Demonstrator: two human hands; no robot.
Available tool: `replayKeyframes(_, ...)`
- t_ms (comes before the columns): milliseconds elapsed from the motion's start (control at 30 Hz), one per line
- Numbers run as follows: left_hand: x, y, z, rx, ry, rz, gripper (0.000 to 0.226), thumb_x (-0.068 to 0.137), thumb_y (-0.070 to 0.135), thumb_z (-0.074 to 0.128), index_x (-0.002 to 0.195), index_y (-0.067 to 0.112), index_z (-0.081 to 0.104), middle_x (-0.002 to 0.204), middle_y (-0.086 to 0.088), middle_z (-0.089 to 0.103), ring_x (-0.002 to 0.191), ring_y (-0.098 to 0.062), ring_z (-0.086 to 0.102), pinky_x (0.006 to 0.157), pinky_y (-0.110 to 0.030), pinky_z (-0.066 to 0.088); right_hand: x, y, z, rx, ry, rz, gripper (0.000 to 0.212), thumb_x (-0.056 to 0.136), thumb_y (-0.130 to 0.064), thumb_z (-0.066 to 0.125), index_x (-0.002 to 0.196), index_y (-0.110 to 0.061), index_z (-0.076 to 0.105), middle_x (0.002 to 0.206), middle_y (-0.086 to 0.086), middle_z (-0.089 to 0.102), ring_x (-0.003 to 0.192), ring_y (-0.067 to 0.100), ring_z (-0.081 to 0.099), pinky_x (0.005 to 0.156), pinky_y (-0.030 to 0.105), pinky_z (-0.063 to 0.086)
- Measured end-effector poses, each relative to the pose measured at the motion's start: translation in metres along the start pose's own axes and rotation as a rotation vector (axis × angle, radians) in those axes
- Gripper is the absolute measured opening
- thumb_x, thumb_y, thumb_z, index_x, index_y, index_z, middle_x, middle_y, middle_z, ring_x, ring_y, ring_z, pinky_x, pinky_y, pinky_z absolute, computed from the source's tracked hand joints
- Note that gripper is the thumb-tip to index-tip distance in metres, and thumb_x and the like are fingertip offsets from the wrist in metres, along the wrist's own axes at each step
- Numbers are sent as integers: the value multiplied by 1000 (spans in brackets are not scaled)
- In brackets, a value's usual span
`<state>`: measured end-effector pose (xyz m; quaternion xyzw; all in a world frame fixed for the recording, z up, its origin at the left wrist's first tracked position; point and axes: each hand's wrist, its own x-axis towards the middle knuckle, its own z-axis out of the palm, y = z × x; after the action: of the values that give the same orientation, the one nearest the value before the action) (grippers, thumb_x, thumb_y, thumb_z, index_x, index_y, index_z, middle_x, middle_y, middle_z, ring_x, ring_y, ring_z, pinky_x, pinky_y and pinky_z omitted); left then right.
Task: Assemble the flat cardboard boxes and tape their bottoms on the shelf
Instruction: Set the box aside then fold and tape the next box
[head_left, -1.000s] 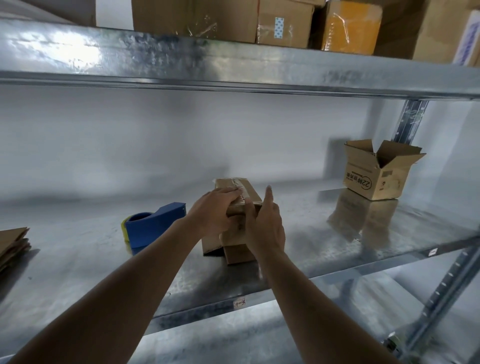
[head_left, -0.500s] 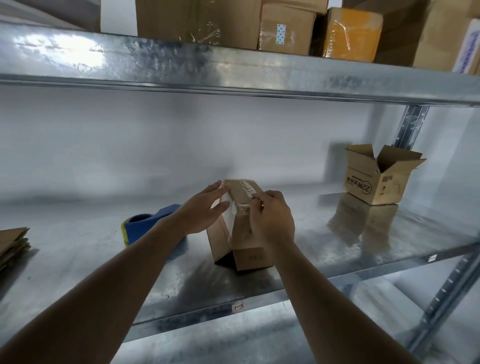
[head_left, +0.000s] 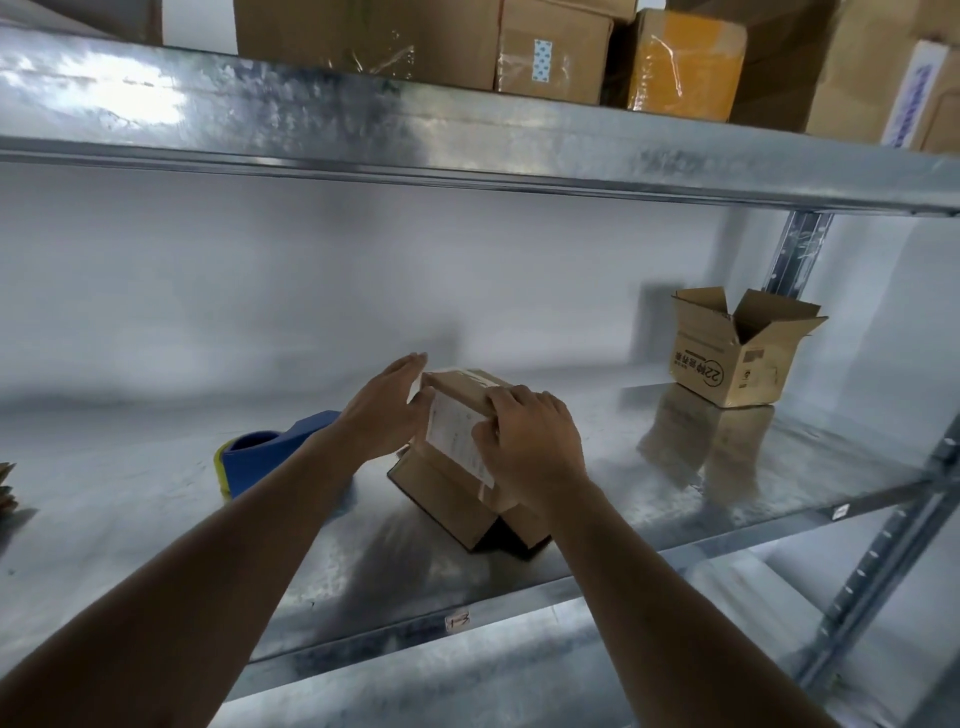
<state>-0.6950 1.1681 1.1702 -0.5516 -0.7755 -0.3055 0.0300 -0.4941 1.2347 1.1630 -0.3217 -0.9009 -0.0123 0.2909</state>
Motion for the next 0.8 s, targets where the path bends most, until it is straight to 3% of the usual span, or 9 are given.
replayKeyframes(100, 2, 6, -1, -44, 6, -64, 51, 111, 30, 43, 158, 11, 39, 160, -6, 45, 147, -28, 42, 115, -35, 36, 1, 9, -2, 1, -58, -40, 44, 106, -36, 38, 144, -18, 51, 142, 2, 56, 127, 23, 53, 116, 40, 39)
replayKeyframes(167, 2, 11, 0, -55, 42, -64, 39, 110, 20, 44, 145, 8, 55, 141, -10, 63, 129, -31, 57, 95, -32, 44, 3, 15, 2, -31, -88, -62, 47, 110, -38, 34, 152, -19, 43, 150, 2, 51, 138, 22, 47, 123, 41, 31)
replayKeyframes(233, 3, 12, 3, -83, 75, -68, 33, 107, 9, 43, 132, 7, 65, 123, -8, 70, 111, -28, 63, 83, -29, 43, 4, 20, 5, -60, -97, -62, 51, 111, -43, 31, 156, -19, 36, 154, 2, 47, 145, 23, 41, 127, 43, 24)
replayKeyframes(300, 2, 12, 3, -113, 82, -79, 36, 104, 2, 44, 130, 8, 67, 117, -2, 69, 106, -21, 60, 83, -29, 42, 4, 23, 7, -99, -103, -52, 55, 110, -43, 37, 159, -18, 30, 159, 3, 42, 151, 26, 33, 129, 46, 18)
replayKeyframes(433, 1, 11, 0, -131, 126, -53, 37, 99, -3, 47, 124, 9, 72, 118, -7, 74, 104, -18, 67, 89, -26, 48, 3, 24, 6, -219, -93, 65, 78, 98, -32, 66, 162, -20, 23, 163, 7, 34, 157, 32, 18, 127, 55, 0)
replayKeyframes(500, 0, 11, 0, -204, 127, -22, 35, 100, -4, 47, 116, 10, 75, 106, -5, 78, 90, -12, 73, 91, -30, 59, 2, 22, 6, -226, -54, 148, 82, 92, -25, 72, 160, -20, 28, 159, 8, 37, 154, 33, 22, 125, 60, 3)
replayKeyframes(600, -3, 10, 2, -270, 108, 31, 36, 98, -7, 49, 107, 12, 79, 96, -2, 79, 83, -11, 75, 88, -37, 63, 0, 16, 16, -210, 49, 114, 75, 79, -18, 80, 147, -20, 49, 143, 9, 51, 140, 35, 42, 119, 57, 21)
replayKeyframes(700, -4, 8, 3, -237, 121, 51, 34, 95, -9, 57, 104, 12, 82, 93, 2, 78, 85, -12, 73, 87, -30, 61, 2, 11, 31, -86, 123, 19, 64, 74, -21, 80, 135, -17, 60, 136, 9, 60, 136, 39, 50, 113, 58, 32)
replayKeyframes(800, -6, 9, 1, -171, 123, 49, 31, 97, -5, 59, 109, 13, 81, 107, -1, 79, 93, -13, 71, 87, -21, 55, 4, 3, 37, -21, 137, -24, 62, 79, -35, 79, 136, -22, 59, 139, 5, 60, 138, 38, 48, 115, 65, 27)
